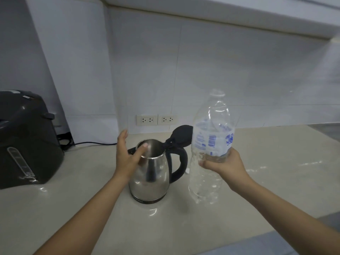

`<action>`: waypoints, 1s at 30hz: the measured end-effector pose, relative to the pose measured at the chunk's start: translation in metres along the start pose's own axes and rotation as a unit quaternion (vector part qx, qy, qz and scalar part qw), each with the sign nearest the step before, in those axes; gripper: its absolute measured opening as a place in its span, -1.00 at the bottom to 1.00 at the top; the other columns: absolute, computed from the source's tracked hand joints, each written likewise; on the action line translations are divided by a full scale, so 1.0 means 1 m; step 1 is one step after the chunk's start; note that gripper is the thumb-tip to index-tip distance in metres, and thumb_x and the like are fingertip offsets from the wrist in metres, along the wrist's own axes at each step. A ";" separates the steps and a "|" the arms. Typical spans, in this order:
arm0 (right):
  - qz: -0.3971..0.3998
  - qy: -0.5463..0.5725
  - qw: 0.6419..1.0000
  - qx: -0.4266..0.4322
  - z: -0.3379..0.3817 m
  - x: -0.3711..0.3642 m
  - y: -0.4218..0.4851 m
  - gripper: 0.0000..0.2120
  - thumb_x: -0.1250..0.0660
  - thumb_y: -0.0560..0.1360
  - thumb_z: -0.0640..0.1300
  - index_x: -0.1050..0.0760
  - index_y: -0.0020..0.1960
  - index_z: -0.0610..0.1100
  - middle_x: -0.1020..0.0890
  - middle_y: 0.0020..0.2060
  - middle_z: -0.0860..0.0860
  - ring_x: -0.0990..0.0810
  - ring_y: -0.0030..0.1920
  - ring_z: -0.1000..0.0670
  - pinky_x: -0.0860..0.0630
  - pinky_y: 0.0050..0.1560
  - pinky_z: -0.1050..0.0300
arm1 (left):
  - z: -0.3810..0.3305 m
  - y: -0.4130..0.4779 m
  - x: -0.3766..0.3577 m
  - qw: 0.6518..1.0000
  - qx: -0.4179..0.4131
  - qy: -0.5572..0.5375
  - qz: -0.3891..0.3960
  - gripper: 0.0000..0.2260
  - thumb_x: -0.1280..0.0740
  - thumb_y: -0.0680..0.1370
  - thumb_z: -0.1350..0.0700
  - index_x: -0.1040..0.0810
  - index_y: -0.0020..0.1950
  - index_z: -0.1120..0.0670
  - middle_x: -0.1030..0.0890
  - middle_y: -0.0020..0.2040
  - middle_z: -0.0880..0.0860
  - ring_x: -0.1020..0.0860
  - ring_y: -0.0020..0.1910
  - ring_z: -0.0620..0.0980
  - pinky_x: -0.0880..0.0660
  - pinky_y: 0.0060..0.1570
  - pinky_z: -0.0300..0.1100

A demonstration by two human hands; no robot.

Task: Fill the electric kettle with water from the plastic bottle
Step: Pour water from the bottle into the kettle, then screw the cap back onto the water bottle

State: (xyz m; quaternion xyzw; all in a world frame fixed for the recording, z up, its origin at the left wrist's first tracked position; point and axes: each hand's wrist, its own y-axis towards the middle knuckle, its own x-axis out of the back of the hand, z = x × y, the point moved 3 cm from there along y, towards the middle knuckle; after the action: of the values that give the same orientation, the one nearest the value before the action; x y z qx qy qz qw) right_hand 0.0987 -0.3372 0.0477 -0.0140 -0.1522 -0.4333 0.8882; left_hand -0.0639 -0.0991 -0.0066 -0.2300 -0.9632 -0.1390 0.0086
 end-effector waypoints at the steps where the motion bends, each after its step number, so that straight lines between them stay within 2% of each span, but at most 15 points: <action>1: -0.023 0.014 1.000 0.004 -0.002 0.004 0.002 -0.46 -0.61 0.19 -0.29 -0.59 0.15 -0.12 -0.74 -0.04 -0.03 -0.73 -0.03 -0.03 -0.64 0.05 -0.01 | -0.016 0.000 -0.006 0.999 -0.048 0.021 -0.016 -0.21 -0.34 0.30 -0.23 -0.24 0.45 0.04 -0.33 0.44 0.05 -0.28 0.43 -0.02 -0.20 0.40 -0.15; 4: -0.080 0.044 0.996 0.013 -0.008 0.017 0.009 -0.48 -0.59 0.24 -0.33 -0.58 0.16 -0.13 -0.74 -0.03 -0.03 -0.73 -0.05 -0.01 -0.65 0.04 -0.04 | -0.065 -0.007 -0.036 0.977 -0.195 0.077 -0.051 -0.47 -0.27 0.43 -0.11 -0.39 0.30 0.17 -0.44 0.26 0.00 -0.39 0.26 -0.07 -0.22 0.28 -0.39; 6: -0.113 0.064 0.992 0.008 -0.015 0.027 0.016 -0.48 -0.59 0.24 -0.30 -0.58 0.17 -0.12 -0.73 -0.02 -0.03 -0.73 -0.04 -0.02 -0.64 0.05 -0.06 | -0.092 -0.016 -0.063 0.958 -0.267 0.092 -0.047 -0.59 -0.26 0.47 -0.01 -0.44 0.23 0.20 -0.47 0.18 0.01 -0.41 0.19 -0.09 -0.27 0.24 -0.38; 8: -0.145 0.077 0.986 0.000 -0.025 0.038 0.023 -0.43 -0.61 0.18 -0.22 -0.58 0.17 -0.11 -0.73 -0.02 -0.03 -0.73 -0.03 -0.04 -0.64 0.08 -0.11 | -0.106 -0.024 -0.093 0.948 -0.305 0.094 -0.017 -0.68 -0.28 0.48 0.09 -0.47 0.18 0.21 -0.51 0.12 0.02 -0.44 0.14 -0.10 -0.32 0.20 -0.36; 10: -0.175 0.080 0.981 -0.013 -0.037 0.049 0.031 -0.38 -0.60 0.12 -0.12 -0.58 0.17 -0.09 -0.73 -0.01 -0.04 -0.72 -0.01 -0.05 -0.63 0.10 -0.14 | -0.107 -0.033 -0.124 0.933 -0.339 0.117 0.021 -0.74 -0.30 0.46 0.19 -0.50 0.13 0.22 -0.56 0.05 0.06 -0.46 0.07 -0.08 -0.36 0.12 -0.36; 13: -0.212 0.074 0.974 -0.019 -0.055 0.065 0.045 -0.38 -0.59 0.13 -0.11 -0.56 0.18 -0.07 -0.72 0.00 -0.01 -0.71 0.00 -0.02 -0.62 0.13 -0.11 | -0.088 -0.047 -0.169 0.910 -0.371 0.161 0.087 -0.77 -0.26 0.45 0.26 -0.52 0.09 0.23 -0.59 -0.02 0.11 -0.49 0.00 -0.03 -0.40 0.00 -0.29; 15: -0.231 0.069 0.970 -0.022 -0.067 0.074 0.055 -0.40 -0.59 0.16 -0.15 -0.55 0.18 -0.06 -0.71 0.00 0.01 -0.70 0.00 0.00 -0.62 0.12 -0.07 | -0.063 -0.049 -0.195 0.911 -0.333 0.189 0.154 -0.74 -0.22 0.47 0.27 -0.49 0.14 0.21 -0.57 0.04 0.11 -0.50 0.04 -0.03 -0.43 0.00 -0.25; 18: -0.238 0.067 0.969 -0.030 -0.085 0.083 0.069 -0.43 -0.60 0.21 -0.24 -0.51 0.17 -0.05 -0.67 -0.04 0.09 -0.66 -0.04 0.10 -0.60 0.07 0.06 | -0.011 -0.042 -0.228 0.906 -0.222 0.264 0.246 -0.68 -0.15 0.51 0.29 -0.44 0.26 0.18 -0.50 0.20 0.11 -0.49 0.16 0.06 -0.43 0.13 -0.13; 20: -0.229 0.063 0.971 -0.031 -0.097 0.086 0.079 -0.44 -0.60 0.22 -0.25 -0.50 0.16 -0.03 -0.65 -0.07 0.14 -0.64 -0.06 0.16 -0.56 0.01 0.15 | 0.025 -0.032 -0.243 0.896 -0.140 0.316 0.280 -0.66 -0.13 0.53 0.30 -0.42 0.30 0.18 -0.46 0.27 0.12 -0.48 0.21 0.08 -0.39 0.19 -0.15; 22: -0.215 0.057 0.974 -0.034 -0.109 0.085 0.088 -0.44 -0.60 0.21 -0.25 -0.49 0.14 -0.01 -0.65 -0.07 0.14 -0.65 -0.04 0.12 -0.53 -0.01 0.19 | 0.056 -0.023 -0.252 0.881 -0.069 0.362 0.297 -0.64 -0.13 0.54 0.30 -0.42 0.33 0.17 -0.44 0.31 0.12 -0.46 0.25 0.08 -0.38 0.24 -0.13; 25: -0.195 0.047 0.979 -0.036 -0.122 0.079 0.099 -0.43 -0.61 0.19 -0.22 -0.48 0.12 0.00 -0.65 -0.07 0.12 -0.66 -0.04 0.07 -0.54 -0.04 0.26 | 0.093 -0.014 -0.257 0.842 -0.002 0.435 0.318 -0.61 -0.14 0.54 0.32 -0.42 0.35 0.14 -0.43 0.32 0.13 -0.46 0.25 0.09 -0.39 0.25 -0.13; 28: -0.171 0.043 0.984 -0.030 -0.128 0.075 0.107 -0.46 -0.61 0.20 -0.23 -0.45 0.05 0.05 -0.62 -0.13 0.19 -0.62 -0.11 0.21 -0.50 -0.14 0.43 | 0.117 -0.013 -0.259 0.788 0.035 0.504 0.351 -0.59 -0.15 0.52 0.30 -0.37 0.37 0.11 -0.40 0.28 0.16 -0.42 0.25 0.15 -0.42 0.22 -0.04; 30: -0.155 0.041 0.987 -0.023 -0.131 0.072 0.112 -0.47 -0.60 0.21 -0.24 -0.43 0.04 0.06 -0.61 -0.14 0.22 -0.61 -0.13 0.26 -0.48 -0.18 0.50 | 0.124 -0.014 -0.259 0.765 0.045 0.537 0.354 -0.60 -0.14 0.49 0.33 -0.37 0.33 0.12 -0.39 0.25 0.17 -0.39 0.24 0.16 -0.44 0.18 -0.03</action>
State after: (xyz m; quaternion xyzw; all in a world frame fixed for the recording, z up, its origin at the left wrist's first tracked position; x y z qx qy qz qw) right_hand 0.2608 -0.3435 -0.0452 0.0068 -0.1059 -0.5698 0.8149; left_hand 0.1675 -0.1921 -0.1503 -0.4418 -0.6568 -0.1837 0.5828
